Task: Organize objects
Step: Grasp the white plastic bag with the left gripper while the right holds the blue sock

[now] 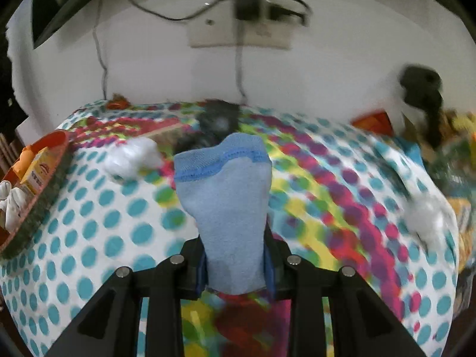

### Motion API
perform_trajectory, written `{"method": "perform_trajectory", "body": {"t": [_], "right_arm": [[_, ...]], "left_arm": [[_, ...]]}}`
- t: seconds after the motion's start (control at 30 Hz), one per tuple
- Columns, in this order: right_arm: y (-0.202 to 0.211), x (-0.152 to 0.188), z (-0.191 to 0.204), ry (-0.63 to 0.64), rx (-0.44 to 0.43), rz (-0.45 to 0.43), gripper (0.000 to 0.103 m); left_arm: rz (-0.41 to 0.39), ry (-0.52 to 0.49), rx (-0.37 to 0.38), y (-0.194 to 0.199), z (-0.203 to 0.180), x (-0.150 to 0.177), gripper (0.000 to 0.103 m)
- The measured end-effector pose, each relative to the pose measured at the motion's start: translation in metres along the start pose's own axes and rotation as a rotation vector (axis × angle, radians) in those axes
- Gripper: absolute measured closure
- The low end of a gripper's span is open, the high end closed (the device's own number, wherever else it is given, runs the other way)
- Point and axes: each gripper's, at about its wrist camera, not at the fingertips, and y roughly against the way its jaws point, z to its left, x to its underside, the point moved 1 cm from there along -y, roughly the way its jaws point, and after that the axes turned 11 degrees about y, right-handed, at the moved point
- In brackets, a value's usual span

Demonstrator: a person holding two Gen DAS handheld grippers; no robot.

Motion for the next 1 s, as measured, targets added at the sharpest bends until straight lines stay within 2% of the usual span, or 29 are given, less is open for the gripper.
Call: {"method": "perform_trajectory", "body": {"t": [0.17, 0.27, 0.5, 0.57, 0.63, 0.7, 0.83, 0.87, 0.9, 1.0], "right_arm": [[0.005, 0.017, -0.019, -0.044, 0.006, -0.003, 0.073], [0.006, 0.018, -0.020, -0.043, 0.010, -0.012, 0.073], [0.006, 0.019, -0.022, -0.037, 0.007, -0.009, 0.072], [0.004, 0.018, -0.020, -0.029, 0.003, -0.004, 0.071], [0.004, 0.017, -0.018, -0.017, -0.003, -0.003, 0.071], [0.004, 0.017, -0.017, -0.011, -0.004, -0.003, 0.071], [0.003, 0.018, -0.020, -0.023, -0.013, 0.000, 0.071], [0.003, 0.018, -0.020, -0.026, -0.013, 0.000, 0.071], [0.003, 0.018, -0.020, -0.027, -0.014, -0.001, 0.071], [0.003, 0.018, -0.020, -0.027, -0.016, 0.003, 0.071]], "left_arm": [[-0.009, -0.051, 0.013, -0.028, -0.038, -0.013, 0.001], [0.018, -0.077, 0.013, -0.054, -0.054, -0.025, 0.001], [0.109, -0.026, 0.061, -0.114, -0.064, -0.054, 0.002], [0.144, -0.009, 0.061, -0.132, -0.064, -0.058, 0.008], [0.161, -0.013, 0.050, -0.146, -0.065, -0.063, 0.021], [0.178, -0.004, 0.055, -0.156, -0.065, -0.066, 0.025], [0.186, 0.014, 0.061, -0.168, -0.067, -0.070, 0.040], [0.177, 0.010, 0.058, -0.168, -0.069, -0.070, 0.045], [0.171, 0.002, 0.057, -0.167, -0.070, -0.071, 0.055], [0.165, 0.016, 0.076, -0.165, -0.073, -0.070, 0.057]]}}
